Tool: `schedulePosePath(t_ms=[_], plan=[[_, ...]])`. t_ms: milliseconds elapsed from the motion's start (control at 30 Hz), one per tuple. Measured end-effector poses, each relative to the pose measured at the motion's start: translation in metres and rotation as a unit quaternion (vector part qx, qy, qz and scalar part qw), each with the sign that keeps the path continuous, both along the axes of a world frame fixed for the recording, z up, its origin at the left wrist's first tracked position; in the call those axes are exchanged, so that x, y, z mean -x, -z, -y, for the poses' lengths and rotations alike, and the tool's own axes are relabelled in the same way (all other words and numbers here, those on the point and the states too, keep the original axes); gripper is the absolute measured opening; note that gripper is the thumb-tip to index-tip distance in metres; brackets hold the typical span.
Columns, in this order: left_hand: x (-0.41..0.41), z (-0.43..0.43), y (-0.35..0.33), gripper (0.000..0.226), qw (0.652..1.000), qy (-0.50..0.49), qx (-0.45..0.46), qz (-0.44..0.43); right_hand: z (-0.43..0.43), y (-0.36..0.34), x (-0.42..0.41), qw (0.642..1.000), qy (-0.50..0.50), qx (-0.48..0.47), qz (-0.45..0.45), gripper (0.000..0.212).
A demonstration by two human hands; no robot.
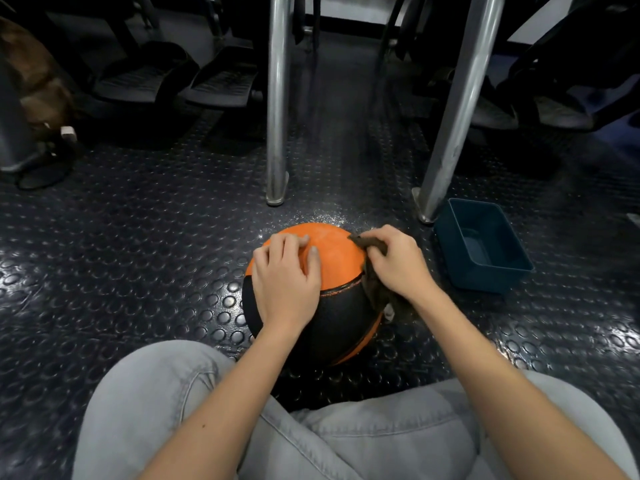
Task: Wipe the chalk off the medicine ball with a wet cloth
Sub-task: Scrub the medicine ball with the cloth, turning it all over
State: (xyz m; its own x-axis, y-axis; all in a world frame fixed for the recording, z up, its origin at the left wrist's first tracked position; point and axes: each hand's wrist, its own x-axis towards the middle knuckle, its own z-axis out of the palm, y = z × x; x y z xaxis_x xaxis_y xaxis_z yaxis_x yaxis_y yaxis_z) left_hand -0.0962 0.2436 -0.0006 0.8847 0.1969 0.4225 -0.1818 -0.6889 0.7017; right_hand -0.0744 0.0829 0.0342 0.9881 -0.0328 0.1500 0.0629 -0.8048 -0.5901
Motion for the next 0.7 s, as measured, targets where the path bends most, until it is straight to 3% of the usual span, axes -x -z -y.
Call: schedulePosePath(t_ms=[267, 333, 400, 500, 633, 700], plan=[[0.001, -0.005, 0.002, 0.04, 1.0, 0.019, 0.004, 0.004, -0.025, -0.013, 0.054, 0.986, -0.149, 0.002, 0.069, 0.032], [-0.001, -0.005, 0.001, 0.037, 1.0, 0.029, 0.004, 0.001, -0.012, -0.008, 0.036, 0.99, -0.122, 0.002, 0.073, 0.032], [-0.003, -0.004, 0.0, 0.029, 0.999, 0.033, 0.009, -0.004, 0.006, 0.001, 0.012, 0.999, -0.031, -0.002, 0.041, 0.031], [-0.008, -0.008, -0.001, 0.02, 0.998, 0.044, 0.035, -0.023, 0.019, 0.018, -0.004, 0.994, 0.055, -0.093, -0.013, 0.028], [-0.014, -0.023, -0.006, 0.019, 0.983, 0.098, 0.13, -0.081, 0.015, 0.024, 0.001, 0.992, 0.055, -0.113, -0.017, 0.028], [-0.013, -0.027, -0.005, 0.026, 0.985, 0.128, 0.095, -0.069, 0.015, 0.014, 0.001, 0.99, 0.037, -0.132, -0.019, 0.032]])
